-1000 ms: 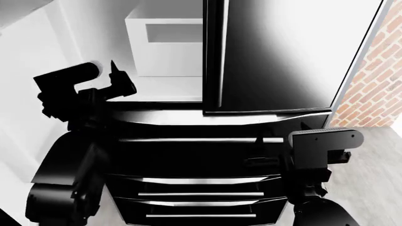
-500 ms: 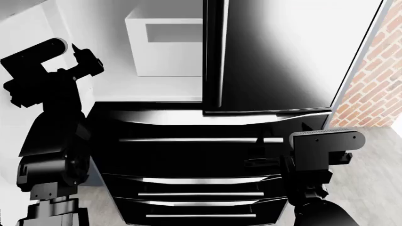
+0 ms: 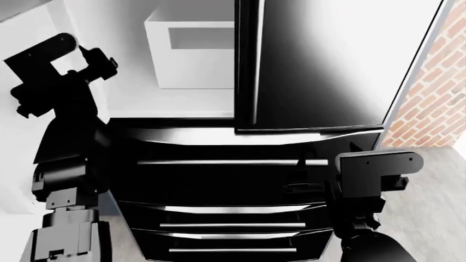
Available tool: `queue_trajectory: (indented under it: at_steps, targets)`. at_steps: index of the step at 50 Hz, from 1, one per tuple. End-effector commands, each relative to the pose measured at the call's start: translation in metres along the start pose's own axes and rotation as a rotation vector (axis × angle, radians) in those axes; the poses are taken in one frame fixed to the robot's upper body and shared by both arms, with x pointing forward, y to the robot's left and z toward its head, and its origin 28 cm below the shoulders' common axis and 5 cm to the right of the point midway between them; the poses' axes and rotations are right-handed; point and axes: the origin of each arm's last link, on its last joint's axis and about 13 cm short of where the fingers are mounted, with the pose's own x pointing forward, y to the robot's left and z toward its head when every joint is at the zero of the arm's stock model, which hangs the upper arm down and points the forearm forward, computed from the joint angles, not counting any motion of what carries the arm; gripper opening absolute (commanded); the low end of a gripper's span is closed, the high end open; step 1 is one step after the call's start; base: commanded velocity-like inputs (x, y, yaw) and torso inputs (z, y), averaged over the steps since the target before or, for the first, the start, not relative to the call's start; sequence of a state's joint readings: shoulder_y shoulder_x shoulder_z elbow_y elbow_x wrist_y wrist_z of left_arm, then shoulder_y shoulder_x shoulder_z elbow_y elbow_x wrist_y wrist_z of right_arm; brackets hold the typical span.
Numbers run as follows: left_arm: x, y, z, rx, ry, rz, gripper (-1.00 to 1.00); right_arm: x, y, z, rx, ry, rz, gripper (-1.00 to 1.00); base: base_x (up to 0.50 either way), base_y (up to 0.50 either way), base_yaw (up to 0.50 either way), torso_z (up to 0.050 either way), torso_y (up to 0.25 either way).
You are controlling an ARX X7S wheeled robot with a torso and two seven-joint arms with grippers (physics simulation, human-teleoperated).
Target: Open the fridge doors
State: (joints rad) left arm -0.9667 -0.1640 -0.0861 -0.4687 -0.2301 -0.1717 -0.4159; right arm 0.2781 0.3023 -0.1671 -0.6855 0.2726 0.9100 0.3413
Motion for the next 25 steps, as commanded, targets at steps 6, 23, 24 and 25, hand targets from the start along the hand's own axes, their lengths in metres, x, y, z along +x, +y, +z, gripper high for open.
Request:
queue_trajectory:
  at_steps: [6, 23, 24, 25]
  targets:
    - [-0.021, 0.032, 0.030, -0.090, -0.088, -0.099, 1.00, -0.002, -0.001, -0.002, 0.005, 0.000, -0.002, 1.00, 0.00, 0.00, 0.00, 0.000, 0.000]
    - [-0.080, 0.015, 0.033, -0.138, -0.088, -0.444, 1.00, 0.001, 0.000, -0.002, 0.009, -0.004, 0.006, 1.00, 0.00, 0.00, 0.00, 0.000, 0.000]
    - [-0.081, 0.014, 0.033, -0.135, -0.076, -0.449, 1.00, 0.000, 0.000, -0.001, 0.009, -0.004, 0.004, 1.00, 0.00, 0.00, 0.00, 0.000, 0.000]
    - [-0.085, 0.013, 0.030, -0.124, -0.057, -0.474, 1.00, -0.001, -0.002, -0.001, 0.009, -0.005, -0.002, 1.00, 0.00, 0.00, 0.00, 0.000, 0.000]
